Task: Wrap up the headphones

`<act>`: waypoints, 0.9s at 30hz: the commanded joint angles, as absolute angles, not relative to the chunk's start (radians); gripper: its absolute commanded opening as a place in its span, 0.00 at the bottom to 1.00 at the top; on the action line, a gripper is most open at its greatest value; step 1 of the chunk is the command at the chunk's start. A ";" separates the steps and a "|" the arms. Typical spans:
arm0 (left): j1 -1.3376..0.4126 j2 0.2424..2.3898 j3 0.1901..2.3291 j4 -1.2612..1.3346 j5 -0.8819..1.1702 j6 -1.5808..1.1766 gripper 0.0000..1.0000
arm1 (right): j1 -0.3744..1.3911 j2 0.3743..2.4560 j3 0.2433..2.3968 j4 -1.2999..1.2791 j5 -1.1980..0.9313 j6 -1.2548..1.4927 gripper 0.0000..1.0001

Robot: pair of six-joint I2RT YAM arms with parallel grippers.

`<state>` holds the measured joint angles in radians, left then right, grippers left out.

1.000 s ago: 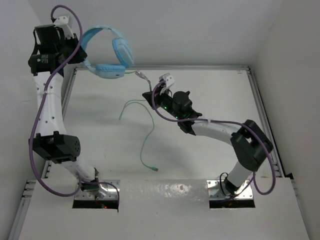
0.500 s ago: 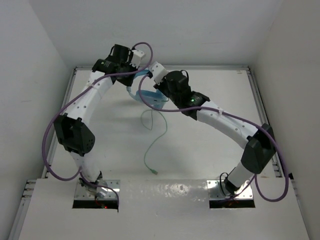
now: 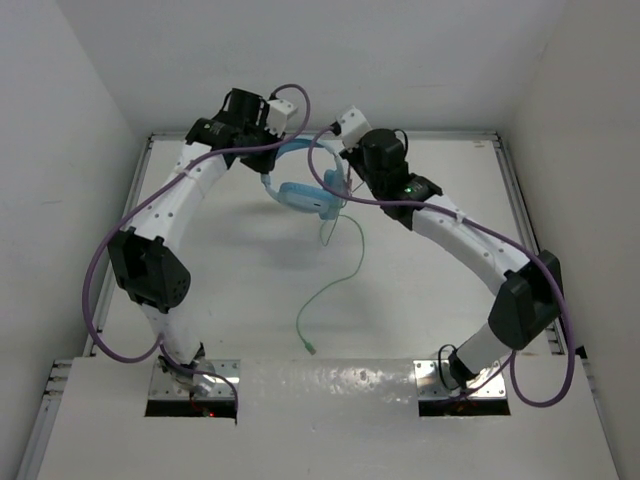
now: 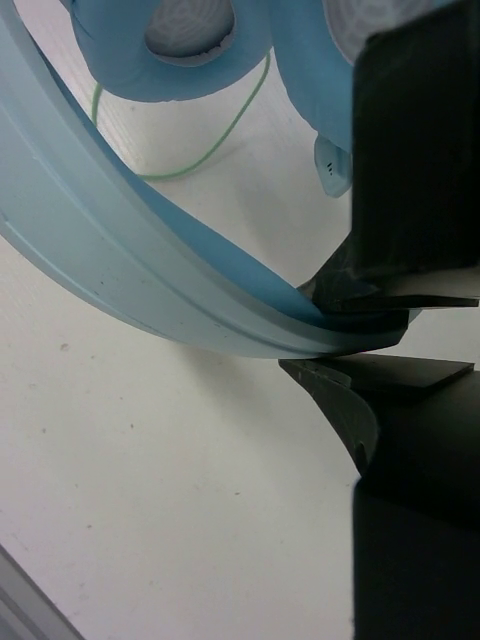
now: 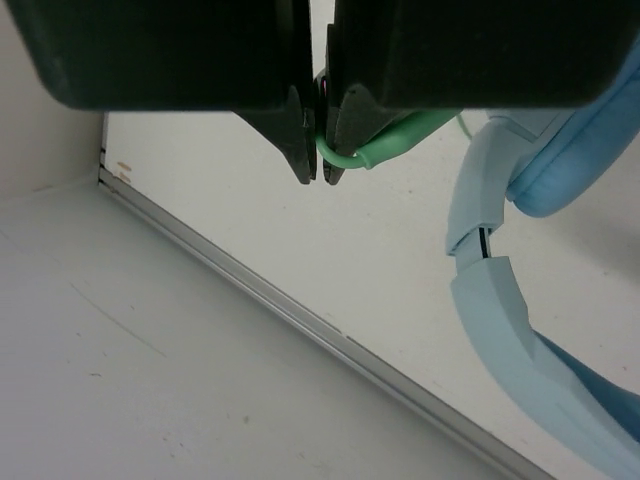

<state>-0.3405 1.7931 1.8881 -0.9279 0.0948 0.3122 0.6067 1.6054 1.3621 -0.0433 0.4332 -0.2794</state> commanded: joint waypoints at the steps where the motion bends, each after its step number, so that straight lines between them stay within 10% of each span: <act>1: -0.365 1.726 1.931 -0.980 0.222 0.373 0.00 | 0.558 1.514 1.336 0.106 0.379 -0.189 0.00; 8: -0.359 1.759 1.957 -0.971 0.172 0.281 0.00 | 0.557 1.482 1.350 0.032 0.224 -0.163 0.11; 17: -0.310 1.740 1.974 -0.901 0.005 0.150 0.00 | 0.558 1.468 1.431 -0.175 0.040 -0.008 0.00; 27: -0.304 1.726 1.933 -0.857 -0.426 -0.080 0.00 | 0.558 1.774 2.001 -0.794 -0.202 0.254 0.00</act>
<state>-0.3122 1.7840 1.9282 -0.8852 -0.2195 0.0269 0.5625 1.6974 1.8500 -0.6048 -0.0414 0.1310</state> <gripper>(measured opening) 0.131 0.009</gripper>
